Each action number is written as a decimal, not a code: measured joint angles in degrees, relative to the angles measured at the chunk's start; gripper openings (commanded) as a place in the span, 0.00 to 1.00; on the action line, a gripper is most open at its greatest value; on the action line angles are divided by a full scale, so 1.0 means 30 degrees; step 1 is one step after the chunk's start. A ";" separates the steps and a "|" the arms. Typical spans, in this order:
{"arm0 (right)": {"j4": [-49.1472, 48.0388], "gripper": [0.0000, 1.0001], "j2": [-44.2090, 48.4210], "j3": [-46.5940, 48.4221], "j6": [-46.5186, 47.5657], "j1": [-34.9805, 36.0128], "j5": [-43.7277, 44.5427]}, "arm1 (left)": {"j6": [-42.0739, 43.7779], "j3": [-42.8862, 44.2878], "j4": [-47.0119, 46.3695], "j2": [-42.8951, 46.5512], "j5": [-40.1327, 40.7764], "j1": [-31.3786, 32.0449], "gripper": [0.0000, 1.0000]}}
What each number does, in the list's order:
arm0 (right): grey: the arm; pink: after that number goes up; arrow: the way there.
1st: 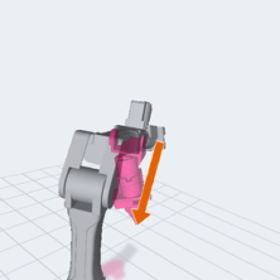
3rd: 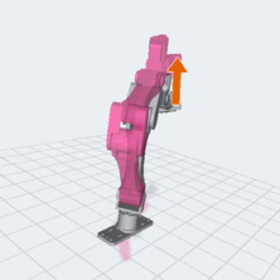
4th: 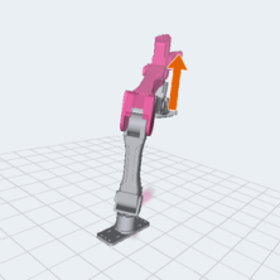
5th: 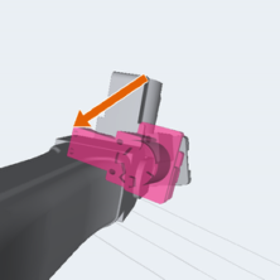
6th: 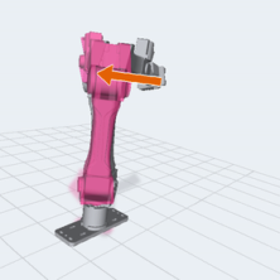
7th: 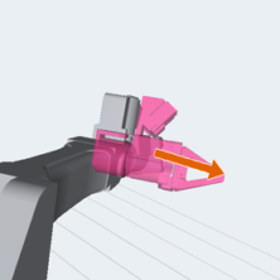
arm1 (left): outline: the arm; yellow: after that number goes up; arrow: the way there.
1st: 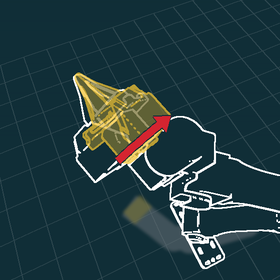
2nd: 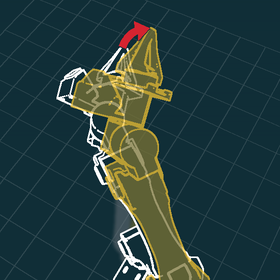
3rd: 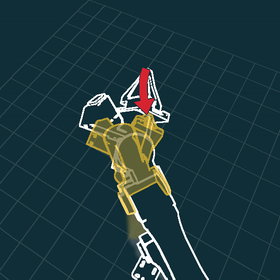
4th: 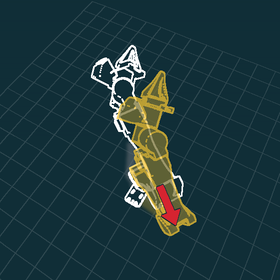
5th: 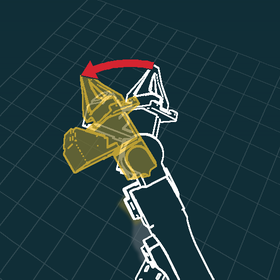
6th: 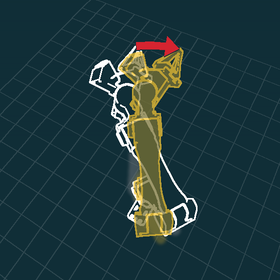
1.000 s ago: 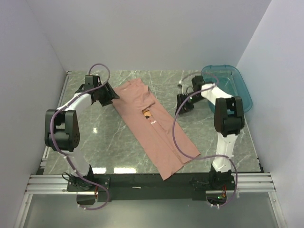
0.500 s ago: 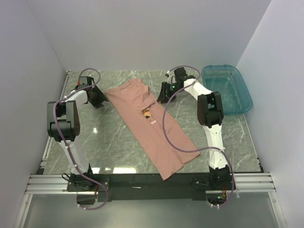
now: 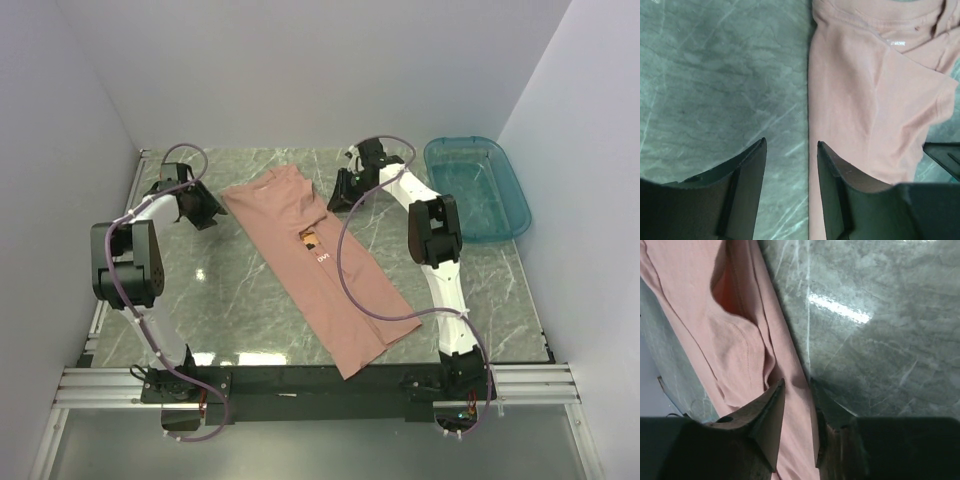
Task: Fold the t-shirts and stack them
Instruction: Fold the tshirt
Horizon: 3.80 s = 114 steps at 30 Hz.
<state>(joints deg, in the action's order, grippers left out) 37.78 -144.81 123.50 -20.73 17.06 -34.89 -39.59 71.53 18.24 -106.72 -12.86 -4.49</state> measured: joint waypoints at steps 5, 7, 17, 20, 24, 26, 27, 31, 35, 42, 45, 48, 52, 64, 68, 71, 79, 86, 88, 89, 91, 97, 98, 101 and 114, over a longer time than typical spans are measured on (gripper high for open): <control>0.0641 0.19 -0.0233 0.0240 0.0058 0.0087 0.0044 | -0.0007 -0.0525 -0.0124 0.0576 -0.0401 -0.0015 0.50; 0.0729 0.16 -0.0401 0.0423 0.0080 0.0124 -0.0102 | 0.0000 -0.0692 -0.0095 0.0809 -0.0481 -0.0015 0.50; 0.0962 0.00 -0.0838 0.0984 0.0058 -0.0029 -0.0627 | 0.0022 -0.0561 -0.0066 0.0634 -0.0678 -0.0015 0.49; 0.0962 0.00 -0.0852 0.0984 -0.0117 -0.0219 -0.0714 | 0.0058 0.0219 0.0029 -0.0284 -0.0699 -0.0015 0.47; 0.0940 0.00 -0.0860 0.0954 -0.0350 -0.0772 -0.0750 | 0.0044 0.0816 0.0058 -0.1253 -0.0787 -0.0022 0.47; 0.0903 0.00 -0.0860 0.0933 -0.0510 -0.1304 -0.0787 | 0.0044 0.1071 0.0095 -0.1545 -0.0838 -0.0015 0.47; 0.0896 0.00 -0.0860 0.0933 -0.0525 -0.1508 -0.0787 | 0.0051 0.1231 0.0102 -0.1654 -0.0852 -0.0015 0.47; 0.0794 0.00 -0.0860 0.0845 -0.0648 -0.2441 -0.0860 | 0.0066 0.2273 0.0364 -0.2098 -0.1042 -0.0015 0.47; 0.0772 0.08 -0.0852 0.0809 -0.0627 -0.2965 -0.0860 | 0.0452 0.3832 0.0568 -0.2776 -0.1566 0.0058 0.46; 0.1683 0.42 -0.0255 0.0787 0.1690 -0.3235 -0.0393 | 0.2528 0.4000 0.0182 -0.2193 -0.1668 0.0998 0.41; 0.2659 0.52 0.1253 -0.0415 0.5064 -0.3315 -0.0430 | 0.4524 0.0984 -0.1151 0.1253 -0.0918 0.2069 0.49; 0.3912 0.56 0.4102 -0.2747 0.9092 -0.3322 -0.0911 | 0.6492 -0.2171 -0.3009 0.6448 -0.1071 0.3177 0.95; 0.4874 0.61 1.0265 -0.7715 1.5744 -0.3330 -0.2331 | 0.7745 -0.4393 -0.6171 1.2254 -0.1683 0.3504 0.92; 0.7227 0.79 2.1923 -1.9963 3.1489 -0.4065 -0.5668 | 1.5467 -1.0193 -0.5901 1.4273 -0.3614 1.3748 0.76; 0.8167 0.77 2.3350 -2.3321 3.5000 -0.4328 -0.4116 | 1.7274 -1.1424 -0.5967 1.5926 -0.1909 1.7449 0.72; 0.8349 0.76 2.4742 -2.5048 3.6712 -0.4328 -0.3111 | 1.7908 -1.1511 -0.6717 1.5220 -0.0007 2.1012 0.67; 0.8196 0.73 2.6600 -2.7547 3.8585 -0.4328 -0.2171 | 1.8491 -1.1417 -0.7300 0.9690 0.3191 2.5988 0.61; 0.7861 0.72 2.6585 -2.8538 3.9109 -0.4328 -0.1865 | 1.8462 -1.0142 -0.8036 0.7672 0.3934 2.7226 0.58; 0.7614 0.71 2.6585 -2.8727 3.9204 -0.4328 -0.1858 | 1.8447 -0.9908 -0.8335 0.7227 0.4000 2.7525 0.56; 0.7526 0.71 2.6585 -2.8815 3.9233 -0.4328 -0.1858 | 1.8433 -0.9828 -0.8415 0.6994 0.4051 2.7693 0.56; 0.7344 0.71 2.6585 -2.8960 3.9248 -0.4328 -0.1851 | 1.8382 -0.9755 -0.8473 0.6506 0.4102 2.7977 0.55; 0.7089 0.70 2.6585 -2.9070 3.9248 -0.4459 -0.1872 | 1.8258 -0.9449 -0.8298 0.4838 0.4765 2.8261 0.52; 0.7060 0.70 2.6585 -2.9070 3.9248 -0.4503 -0.1872 | 1.8243 -0.9362 -0.8255 0.4605 0.4881 2.8261 0.52; 0.6907 0.70 2.6571 -2.9070 3.9255 -0.4641 -0.1829 | 1.8105 -0.9041 -0.8276 0.4218 0.5209 2.8334 0.49; 0.6200 0.68 2.5150 -2.9317 4.1273 -0.4707 -0.0160 | 1.6961 -0.9136 -0.9056 0.3912 0.6892 2.9019 0.58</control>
<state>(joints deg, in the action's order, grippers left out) 56.38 -69.36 35.55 103.09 2.94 -35.38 11.29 44.12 -8.93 -94.98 7.81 82.56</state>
